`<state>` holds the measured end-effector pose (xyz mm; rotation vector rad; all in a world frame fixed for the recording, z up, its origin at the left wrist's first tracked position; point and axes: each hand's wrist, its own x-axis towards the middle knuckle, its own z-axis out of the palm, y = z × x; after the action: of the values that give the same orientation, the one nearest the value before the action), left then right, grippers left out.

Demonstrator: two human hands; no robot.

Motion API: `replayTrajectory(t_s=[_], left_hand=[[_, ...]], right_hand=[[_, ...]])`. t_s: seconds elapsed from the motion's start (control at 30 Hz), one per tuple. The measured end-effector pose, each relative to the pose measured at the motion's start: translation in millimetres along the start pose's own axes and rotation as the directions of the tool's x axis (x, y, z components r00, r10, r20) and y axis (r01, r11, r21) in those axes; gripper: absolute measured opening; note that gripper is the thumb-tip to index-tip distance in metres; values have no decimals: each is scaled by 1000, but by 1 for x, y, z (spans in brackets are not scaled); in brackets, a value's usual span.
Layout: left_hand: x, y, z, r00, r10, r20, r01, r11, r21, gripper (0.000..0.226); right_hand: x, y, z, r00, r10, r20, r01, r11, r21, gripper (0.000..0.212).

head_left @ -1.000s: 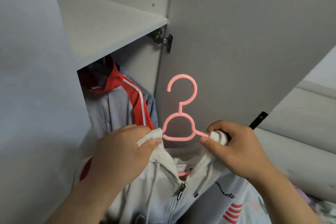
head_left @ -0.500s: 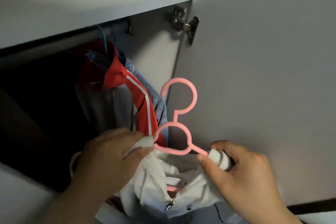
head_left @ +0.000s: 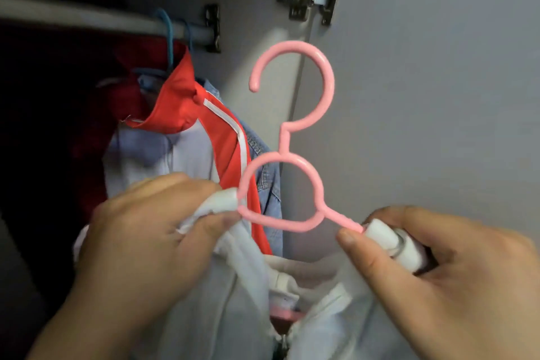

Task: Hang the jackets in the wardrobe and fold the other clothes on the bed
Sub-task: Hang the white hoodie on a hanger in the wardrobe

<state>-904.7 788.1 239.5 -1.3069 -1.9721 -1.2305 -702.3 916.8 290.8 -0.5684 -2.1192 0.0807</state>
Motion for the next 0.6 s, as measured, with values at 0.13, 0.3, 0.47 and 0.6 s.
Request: replayTrajectory(t_s=[0.13,0.3,0.47,0.6], left_hand=[[-22,14,3,983,63,-174,-58,998,31,23],[-56,31,9,984,3,-178,48,957,286,39],[-63,46,-6,995,-42,-95,77,916,394,30],[-52,49,-26,990,-68,-127,117,891,439,30]], right_hand=[[-22,17,9,1000,-11,24,10,997,80,42],[-48,31,1,979,-118,168,100,989,110,60],[-56,51,-15,944,-239,228,173,945,278,45],[-53,59,-13,954,-234,185,184,950,253,36]])
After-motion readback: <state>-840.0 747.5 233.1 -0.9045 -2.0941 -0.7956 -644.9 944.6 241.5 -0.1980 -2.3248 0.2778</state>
